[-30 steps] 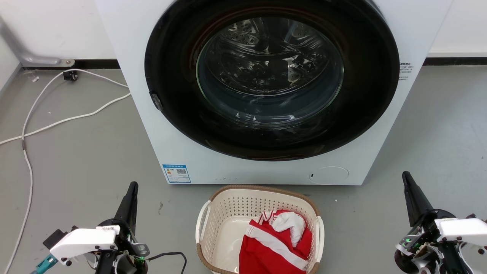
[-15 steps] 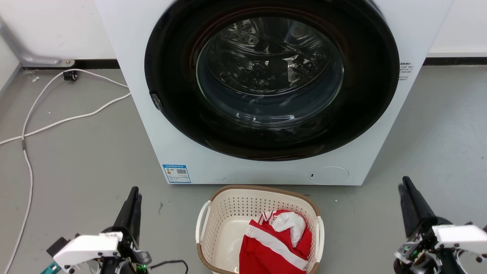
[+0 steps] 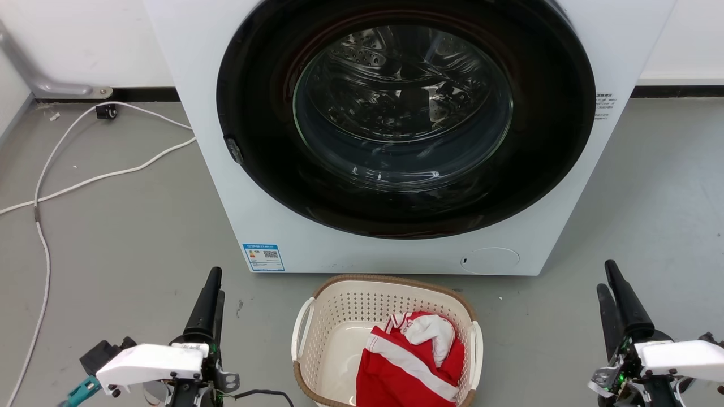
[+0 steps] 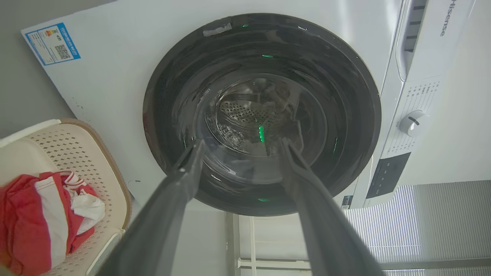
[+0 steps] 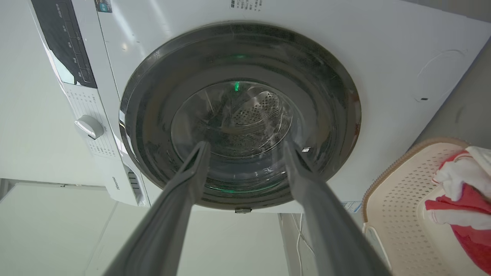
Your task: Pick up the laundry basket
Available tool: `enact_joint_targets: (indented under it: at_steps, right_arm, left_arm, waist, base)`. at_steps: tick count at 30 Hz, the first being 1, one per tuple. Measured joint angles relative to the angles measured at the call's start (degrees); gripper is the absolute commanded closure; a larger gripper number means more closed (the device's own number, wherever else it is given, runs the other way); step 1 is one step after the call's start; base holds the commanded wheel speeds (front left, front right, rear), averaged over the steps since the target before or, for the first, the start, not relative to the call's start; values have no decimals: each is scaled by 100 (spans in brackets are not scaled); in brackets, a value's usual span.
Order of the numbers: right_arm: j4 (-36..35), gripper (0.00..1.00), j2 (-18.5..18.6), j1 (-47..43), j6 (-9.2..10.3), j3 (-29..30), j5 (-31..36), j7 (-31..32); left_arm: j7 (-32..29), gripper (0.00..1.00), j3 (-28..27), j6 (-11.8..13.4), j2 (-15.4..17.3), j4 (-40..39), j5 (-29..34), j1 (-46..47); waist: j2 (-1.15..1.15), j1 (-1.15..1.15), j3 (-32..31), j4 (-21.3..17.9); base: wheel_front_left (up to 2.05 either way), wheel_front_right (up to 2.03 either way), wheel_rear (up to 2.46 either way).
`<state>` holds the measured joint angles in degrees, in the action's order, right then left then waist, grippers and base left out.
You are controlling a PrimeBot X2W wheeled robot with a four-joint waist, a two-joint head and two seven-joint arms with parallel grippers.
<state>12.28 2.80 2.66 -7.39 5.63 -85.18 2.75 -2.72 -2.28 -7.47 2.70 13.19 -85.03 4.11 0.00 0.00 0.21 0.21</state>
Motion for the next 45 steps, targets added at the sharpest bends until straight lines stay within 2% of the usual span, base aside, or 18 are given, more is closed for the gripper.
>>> enact_joint_targets:
  at_steps: [10, 18, 45]
  right_arm:
    - [-396, 0, -1, -116, 0, -86, 1647, -246]
    - [-598, 0, -1, -255, 0, -102, 2691, -425]
    - [-1212, 0, 0, -588, 0, -114, 4982, -575]
  left_arm:
    - [248, 0, 245, 0, 9, -277, 1410, 7]
    - [425, 0, 382, 0, 15, -379, 2332, 26]
    - [926, 0, 717, -1, 18, -411, 4522, 91]
  waist:
    - [0, 0, -8, 12]
    - [0, 0, -11, 25]
    - [0, 0, 2, 91]
  base:
    - [0, 0, 0]
    - [0, 0, 0]
    - [0, 0, 0]
